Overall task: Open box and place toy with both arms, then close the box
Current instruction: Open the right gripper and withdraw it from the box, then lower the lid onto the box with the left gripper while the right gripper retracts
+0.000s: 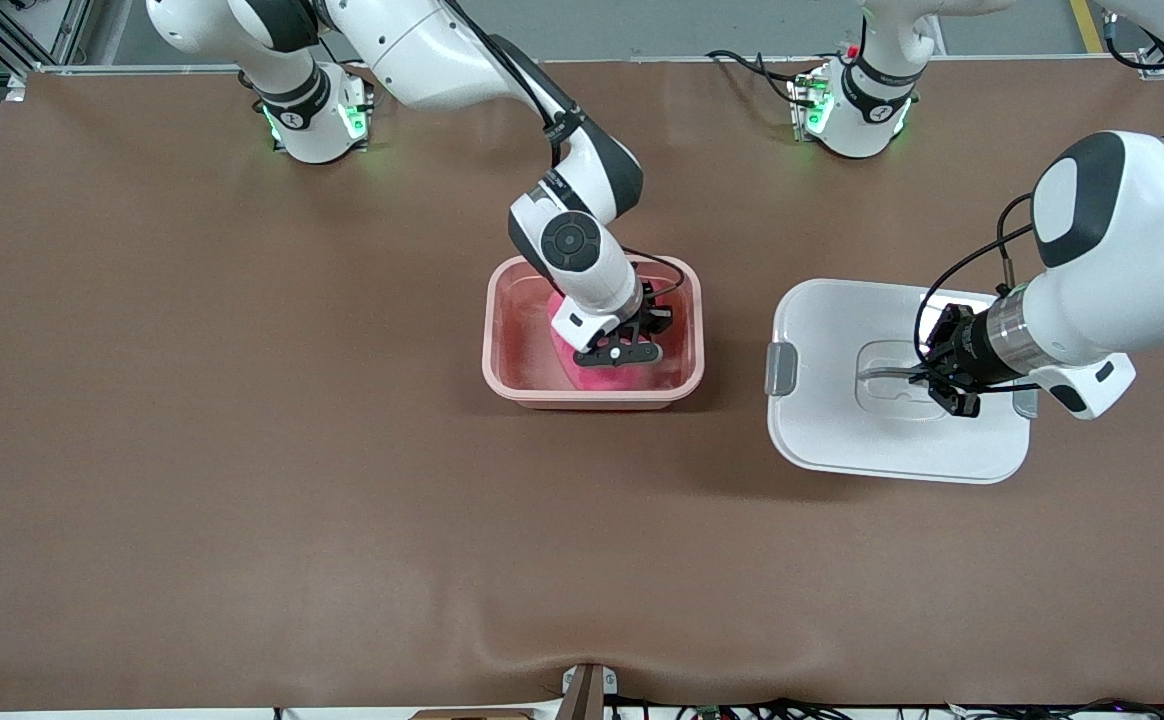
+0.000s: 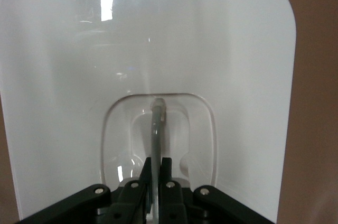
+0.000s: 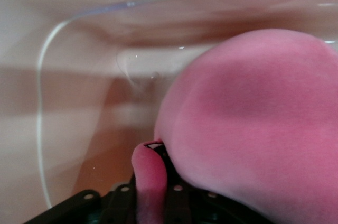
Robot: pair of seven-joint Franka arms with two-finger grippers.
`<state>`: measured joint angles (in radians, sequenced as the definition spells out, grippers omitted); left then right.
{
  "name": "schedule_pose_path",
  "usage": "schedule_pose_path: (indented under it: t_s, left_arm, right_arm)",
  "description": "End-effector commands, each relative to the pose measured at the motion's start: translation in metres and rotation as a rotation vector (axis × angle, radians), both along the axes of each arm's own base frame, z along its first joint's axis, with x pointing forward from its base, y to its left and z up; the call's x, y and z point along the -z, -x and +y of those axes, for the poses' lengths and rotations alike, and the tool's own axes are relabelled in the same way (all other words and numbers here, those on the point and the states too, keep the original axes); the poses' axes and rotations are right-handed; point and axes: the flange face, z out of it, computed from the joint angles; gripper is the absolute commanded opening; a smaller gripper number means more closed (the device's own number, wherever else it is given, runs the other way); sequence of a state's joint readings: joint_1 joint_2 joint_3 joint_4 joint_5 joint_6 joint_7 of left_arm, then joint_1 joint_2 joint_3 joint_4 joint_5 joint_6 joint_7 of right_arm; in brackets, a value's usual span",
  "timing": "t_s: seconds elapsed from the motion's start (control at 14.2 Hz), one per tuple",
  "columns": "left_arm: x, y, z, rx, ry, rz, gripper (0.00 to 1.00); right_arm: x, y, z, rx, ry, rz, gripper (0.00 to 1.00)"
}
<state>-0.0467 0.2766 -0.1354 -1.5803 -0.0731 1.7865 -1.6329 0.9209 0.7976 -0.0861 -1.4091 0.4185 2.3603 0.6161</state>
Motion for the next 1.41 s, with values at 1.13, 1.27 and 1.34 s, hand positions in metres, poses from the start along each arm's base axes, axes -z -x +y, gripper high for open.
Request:
schedule_pose_path:
  t_s: [1.13,1.27,1.34]
  left_arm:
    - [-0.027,0.023,-0.078,0.004,0.058,-0.025,0.0]
    - [-0.031,0.03,-0.113,-0.037,0.065,-0.048,0.0]
    - [-0.031,0.035,-0.133,-0.059,0.07,-0.061,0.0]
  right_arm:
    - [-0.219,-0.123,-0.256,0.006,-0.049,0.024,1.0]
    - [-0.228,-0.13,-0.314,-0.05,-0.051,0.049,1.0]
    - [-0.233,-0.13,-0.342,-0.083,-0.06,0.037,1.0]
